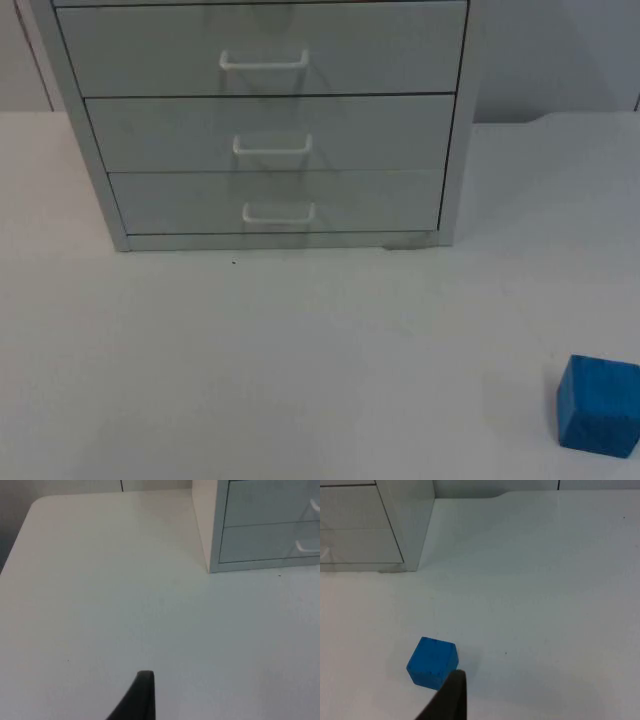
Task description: Open the drawer with the left hand, place the block into the drawer with the right hand, then close the drawer with the left hand.
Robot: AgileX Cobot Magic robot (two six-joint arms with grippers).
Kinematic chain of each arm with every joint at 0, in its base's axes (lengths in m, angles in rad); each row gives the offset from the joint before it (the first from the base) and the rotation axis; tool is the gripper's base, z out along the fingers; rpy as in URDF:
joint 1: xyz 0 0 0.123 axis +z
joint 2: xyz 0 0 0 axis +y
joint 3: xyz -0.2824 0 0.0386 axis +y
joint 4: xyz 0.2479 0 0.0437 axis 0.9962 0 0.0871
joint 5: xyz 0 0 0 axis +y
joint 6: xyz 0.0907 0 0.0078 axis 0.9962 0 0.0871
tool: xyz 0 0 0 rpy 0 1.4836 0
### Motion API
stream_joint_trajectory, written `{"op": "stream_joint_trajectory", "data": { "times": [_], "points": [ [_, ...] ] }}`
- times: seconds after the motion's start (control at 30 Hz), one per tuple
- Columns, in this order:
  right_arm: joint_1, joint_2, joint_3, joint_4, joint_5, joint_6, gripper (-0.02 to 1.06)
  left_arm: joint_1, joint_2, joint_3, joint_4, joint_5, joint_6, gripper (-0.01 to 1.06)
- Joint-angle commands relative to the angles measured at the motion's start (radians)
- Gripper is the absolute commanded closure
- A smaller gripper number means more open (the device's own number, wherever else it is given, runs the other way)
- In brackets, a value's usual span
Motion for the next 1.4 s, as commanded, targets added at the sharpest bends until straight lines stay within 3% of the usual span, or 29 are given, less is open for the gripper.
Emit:
{"op": "stream_joint_trajectory", "data": {
  "times": [0.0, 0.4, 0.7, 0.8, 0.97, 1.37],
  "points": [
    [-0.005, -0.003, 0.004, 0.004, -0.013, -0.003, -0.01, -0.006, -0.004, 0.005, 0.01, -0.011, -0.025, 0.0],
    [-0.005, 0.042, -0.029, 0.004, -0.021, -0.007, -0.01, -0.006, 0.003, -0.003, 0.005, -0.013, -0.041, 0.0],
    [-0.005, 0.31, -0.111, 0.004, -0.122, -0.007, -0.01, -0.006, 0.194, -0.046, -0.008, -0.085, -0.041, 0.0],
    [-0.005, 0.46, -0.135, 0.004, -0.21, -0.007, -0.01, -0.006, 0.289, -0.048, -0.008, -0.106, -0.041, 0.0],
    [-0.005, 0.602, -0.14, 0.002, -0.276, -0.007, -0.01, -0.006, 0.399, -0.048, -0.008, -0.154, -0.045, 0.0],
    [-0.005, 0.848, -0.14, -0.004, -0.302, -0.007, -0.01, -0.006, 0.475, -0.048, -0.015, -0.204, -0.063, 0.0]
  ]
}}
